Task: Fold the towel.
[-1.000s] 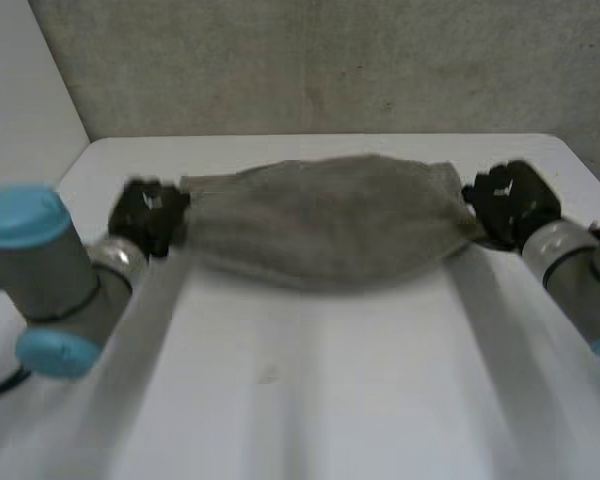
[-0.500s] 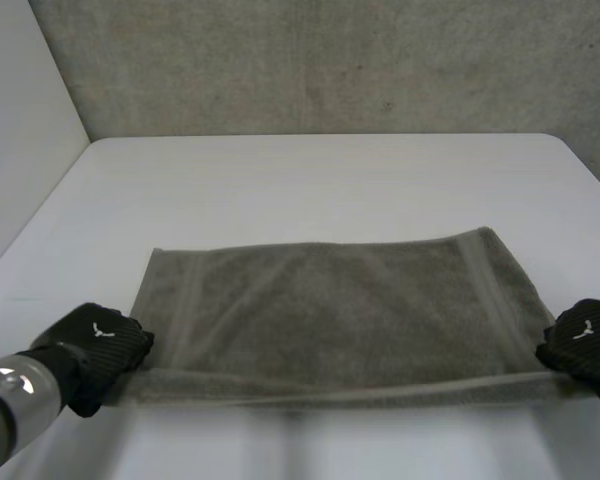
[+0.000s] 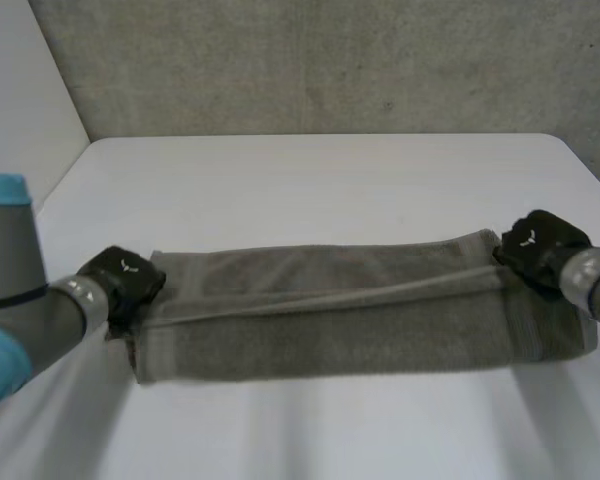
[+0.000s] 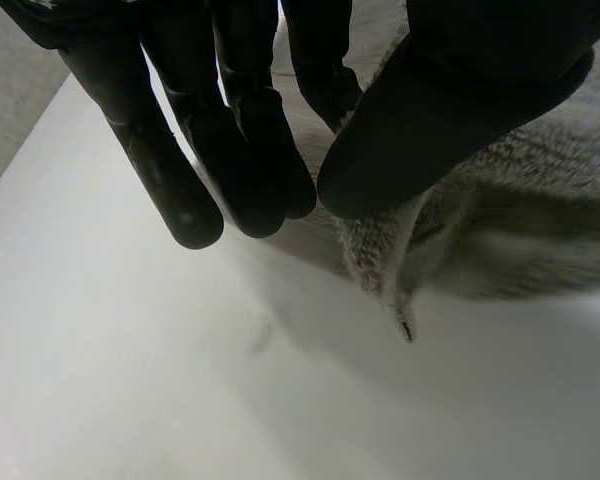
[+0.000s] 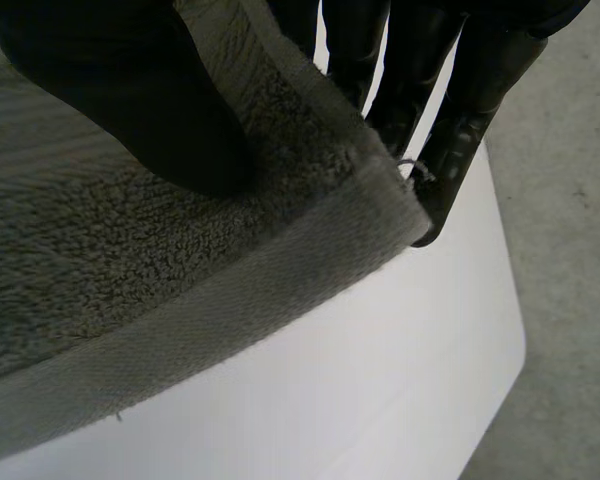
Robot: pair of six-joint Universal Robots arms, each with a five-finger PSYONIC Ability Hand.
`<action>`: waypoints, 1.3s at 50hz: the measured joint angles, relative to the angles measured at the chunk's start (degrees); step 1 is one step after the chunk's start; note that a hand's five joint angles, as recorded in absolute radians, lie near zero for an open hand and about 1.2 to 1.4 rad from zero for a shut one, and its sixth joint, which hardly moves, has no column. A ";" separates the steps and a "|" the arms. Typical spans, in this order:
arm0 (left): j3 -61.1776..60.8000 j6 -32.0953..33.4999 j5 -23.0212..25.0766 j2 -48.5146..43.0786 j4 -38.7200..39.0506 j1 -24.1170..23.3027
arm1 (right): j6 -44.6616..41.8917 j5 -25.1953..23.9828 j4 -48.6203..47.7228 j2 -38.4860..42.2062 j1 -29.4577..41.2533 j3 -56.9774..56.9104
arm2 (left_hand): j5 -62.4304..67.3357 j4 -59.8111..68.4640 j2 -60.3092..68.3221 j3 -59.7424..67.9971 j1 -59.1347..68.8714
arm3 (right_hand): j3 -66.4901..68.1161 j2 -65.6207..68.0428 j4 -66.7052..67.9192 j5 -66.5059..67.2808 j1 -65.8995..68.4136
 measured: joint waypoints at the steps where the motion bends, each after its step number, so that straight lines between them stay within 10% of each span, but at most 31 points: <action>1: 3.79 -0.11 -0.16 -2.71 -0.02 -0.25 | 0.17 1.02 -0.87 2.66 1.07 -3.22 | 0.00 0.00 0.00 0.00 0.00 | 0.00 0.00 0.00 0.00 0.00; 16: 53.16 -7.55 -5.82 -15.95 6.84 -5.50 | 12.05 7.42 -27.37 5.07 6.06 -33.38 | 0.01 0.01 0.00 0.01 0.00 | 0.00 0.00 0.00 0.00 0.00; 26: 51.78 -18.51 -10.29 -8.21 23.44 -5.28 | 18.45 7.30 -40.92 -2.67 5.81 -26.40 | 0.00 0.01 0.00 0.01 0.33 | 0.00 0.00 0.00 0.13 0.00; 51: 4.21 -16.67 -4.27 -9.28 26.52 -4.16 | 17.76 -6.96 -29.53 2.88 3.33 2.82 | 0.01 0.00 0.02 0.01 0.46 | -0.01 0.00 0.01 0.18 0.00; 59: -2.81 -11.72 -4.66 -2.04 21.20 -3.28 | 15.57 -7.31 -16.29 -0.42 1.05 3.35 | 0.01 0.01 0.02 0.01 0.46 | 0.01 0.00 0.01 0.19 0.00; 65: -11.34 -6.18 -4.16 12.33 3.58 -0.23 | 1.70 -6.81 17.10 -9.02 -5.23 7.40 | 0.01 0.01 0.02 0.01 0.46 | 0.00 0.00 0.01 0.19 0.00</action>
